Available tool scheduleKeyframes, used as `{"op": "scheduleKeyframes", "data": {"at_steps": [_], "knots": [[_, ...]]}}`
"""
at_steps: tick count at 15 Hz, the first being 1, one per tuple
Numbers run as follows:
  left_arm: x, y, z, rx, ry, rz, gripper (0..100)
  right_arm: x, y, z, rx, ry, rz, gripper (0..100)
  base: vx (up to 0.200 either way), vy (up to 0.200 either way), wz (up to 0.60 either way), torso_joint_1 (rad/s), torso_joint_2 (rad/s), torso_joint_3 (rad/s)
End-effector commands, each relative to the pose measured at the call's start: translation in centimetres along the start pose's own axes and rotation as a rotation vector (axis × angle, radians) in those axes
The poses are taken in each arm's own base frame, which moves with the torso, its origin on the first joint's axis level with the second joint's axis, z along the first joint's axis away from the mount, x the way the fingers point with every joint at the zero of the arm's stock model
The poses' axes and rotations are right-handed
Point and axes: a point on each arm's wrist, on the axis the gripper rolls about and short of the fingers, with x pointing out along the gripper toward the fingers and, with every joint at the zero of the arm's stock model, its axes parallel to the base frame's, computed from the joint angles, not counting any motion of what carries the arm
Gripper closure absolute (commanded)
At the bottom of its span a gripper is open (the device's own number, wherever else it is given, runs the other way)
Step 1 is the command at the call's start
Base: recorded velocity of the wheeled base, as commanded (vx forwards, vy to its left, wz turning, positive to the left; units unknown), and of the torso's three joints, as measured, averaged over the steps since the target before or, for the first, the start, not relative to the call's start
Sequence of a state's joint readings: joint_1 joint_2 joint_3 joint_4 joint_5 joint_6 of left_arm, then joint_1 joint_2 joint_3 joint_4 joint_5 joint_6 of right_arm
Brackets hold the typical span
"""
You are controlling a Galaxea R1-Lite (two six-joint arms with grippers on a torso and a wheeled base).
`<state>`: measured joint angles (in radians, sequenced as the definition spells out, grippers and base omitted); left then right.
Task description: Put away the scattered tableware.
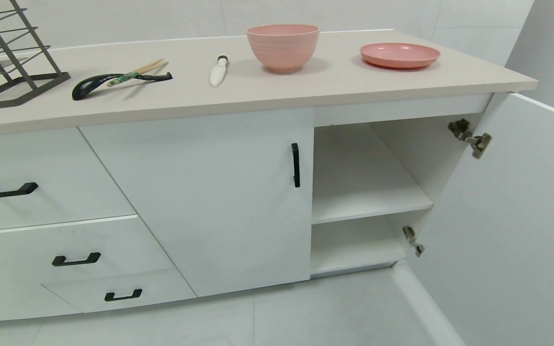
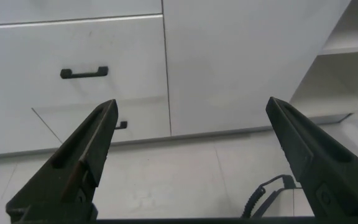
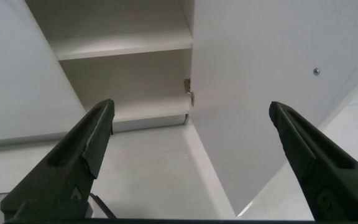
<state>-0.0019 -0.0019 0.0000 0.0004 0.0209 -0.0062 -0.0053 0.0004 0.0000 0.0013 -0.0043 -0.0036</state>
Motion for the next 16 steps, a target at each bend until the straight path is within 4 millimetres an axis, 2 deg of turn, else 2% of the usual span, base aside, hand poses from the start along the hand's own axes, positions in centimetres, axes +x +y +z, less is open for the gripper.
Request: {"op": "scheduleKeyframes", "data": {"at_steps": [1,3,10,16], "knots": [[0.01,0.0,0.01,-0.005,0.001,0.006,0,0.0,0.0,0.0,-0.001,0.0,0.0,0,0.0,-0.2,0.0,0.007,0.0,0.002],[0.01,0.01,0.01,-0.012,0.001,0.009,0,0.0,0.0,0.0,0.001,0.0,0.0,0,0.0,-0.2,0.0,0.0,0.0,0.0],[0.01,0.07,0.04,-0.04,-0.003,0.036,0,0.0,0.0,0.0,-0.003,0.0,0.0,0,0.0,0.0,0.0,0.0,0.0,0.0],[0.01,0.08,0.04,-0.041,-0.003,0.035,0,0.0,0.0,0.0,-0.001,0.0,0.0,0,0.2,0.0,0.0,-0.002,0.0,0.0]]}}
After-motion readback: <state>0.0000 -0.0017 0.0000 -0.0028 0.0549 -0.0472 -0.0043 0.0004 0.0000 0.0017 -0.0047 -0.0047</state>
